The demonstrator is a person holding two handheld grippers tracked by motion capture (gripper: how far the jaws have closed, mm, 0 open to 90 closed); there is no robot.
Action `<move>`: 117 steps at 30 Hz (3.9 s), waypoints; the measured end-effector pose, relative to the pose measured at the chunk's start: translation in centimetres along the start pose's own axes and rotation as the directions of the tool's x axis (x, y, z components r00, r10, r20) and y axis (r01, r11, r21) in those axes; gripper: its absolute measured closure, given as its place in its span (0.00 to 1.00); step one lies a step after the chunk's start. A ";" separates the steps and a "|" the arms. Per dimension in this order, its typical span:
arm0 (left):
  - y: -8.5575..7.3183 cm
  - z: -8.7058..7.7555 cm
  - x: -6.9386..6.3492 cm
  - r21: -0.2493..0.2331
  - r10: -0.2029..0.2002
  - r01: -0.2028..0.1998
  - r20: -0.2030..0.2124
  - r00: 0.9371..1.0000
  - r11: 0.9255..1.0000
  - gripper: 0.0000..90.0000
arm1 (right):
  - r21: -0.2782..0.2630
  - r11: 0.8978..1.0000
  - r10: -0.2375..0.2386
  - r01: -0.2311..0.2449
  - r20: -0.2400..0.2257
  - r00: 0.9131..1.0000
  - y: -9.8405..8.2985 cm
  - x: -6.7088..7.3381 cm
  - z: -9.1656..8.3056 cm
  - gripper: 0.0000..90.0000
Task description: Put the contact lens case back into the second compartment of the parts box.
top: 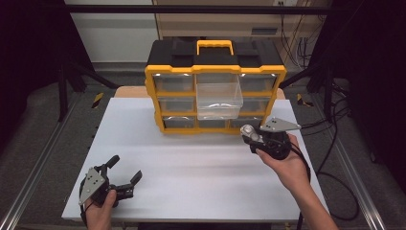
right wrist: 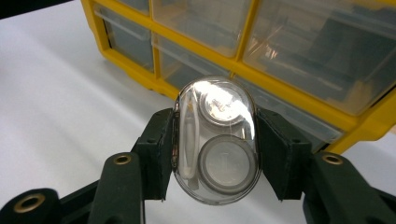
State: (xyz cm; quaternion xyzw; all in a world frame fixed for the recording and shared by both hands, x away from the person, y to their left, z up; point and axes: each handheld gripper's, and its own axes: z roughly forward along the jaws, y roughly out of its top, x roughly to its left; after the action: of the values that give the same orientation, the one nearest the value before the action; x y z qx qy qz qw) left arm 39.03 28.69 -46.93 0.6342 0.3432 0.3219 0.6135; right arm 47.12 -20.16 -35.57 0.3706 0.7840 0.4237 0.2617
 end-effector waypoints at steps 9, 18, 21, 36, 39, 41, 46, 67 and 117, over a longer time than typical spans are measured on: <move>0.0 0.0 0.0 0.000 0.001 -0.001 -0.001 1.000 1.000 0.01 | -0.029 0.999 -0.018 0.019 0.027 0.999 1.8 -0.8 -1.7 0.55; 0.0 0.0 0.0 0.000 0.002 -0.002 -0.001 1.000 1.000 0.01 | -0.068 0.996 -0.048 0.053 0.066 0.997 4.5 -1.4 -3.7 0.55; 0.0 0.0 0.0 0.001 0.002 -0.002 -0.001 1.000 1.000 0.01 | -0.080 0.995 -0.056 0.062 0.078 0.995 5.4 -1.5 -4.3 0.55; 0.0 -0.1 0.0 0.001 0.001 -0.001 -0.001 1.000 1.000 0.01 | -0.148 0.984 -0.086 0.102 0.113 0.990 10.3 -1.5 -6.2 0.55; 0.0 -0.1 0.0 0.000 -0.001 0.001 -0.002 1.000 1.000 0.01 | -0.156 0.982 -0.093 0.110 0.113 0.989 11.1 -1.2 -6.2 0.55; 0.0 -0.1 0.0 0.000 -0.001 0.001 -0.001 1.000 1.000 0.01 | -0.161 0.980 -0.095 0.113 0.113 0.989 11.6 -1.1 -6.1 0.55; 0.0 -0.1 0.0 0.000 -0.001 0.001 -0.001 1.000 1.000 0.01 | -0.172 0.978 -0.102 0.120 0.114 0.988 12.8 -0.8 -5.9 0.55; 0.0 -0.1 0.0 0.000 -0.001 0.001 0.000 1.000 1.000 0.01 | -0.188 0.971 -0.132 0.148 0.096 0.987 16.1 0.8 -4.2 0.55; 0.0 0.0 0.0 0.000 0.001 -0.001 0.002 1.000 1.000 0.01 | -0.166 0.973 -0.158 0.162 0.036 0.987 16.6 2.9 -1.8 0.55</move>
State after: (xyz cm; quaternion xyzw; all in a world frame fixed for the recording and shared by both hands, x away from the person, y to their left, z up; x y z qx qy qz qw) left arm 38.96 28.68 -46.90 0.6349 0.3422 0.3215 0.6136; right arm 50.10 -12.63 -20.70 0.2873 0.7697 0.4619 0.3341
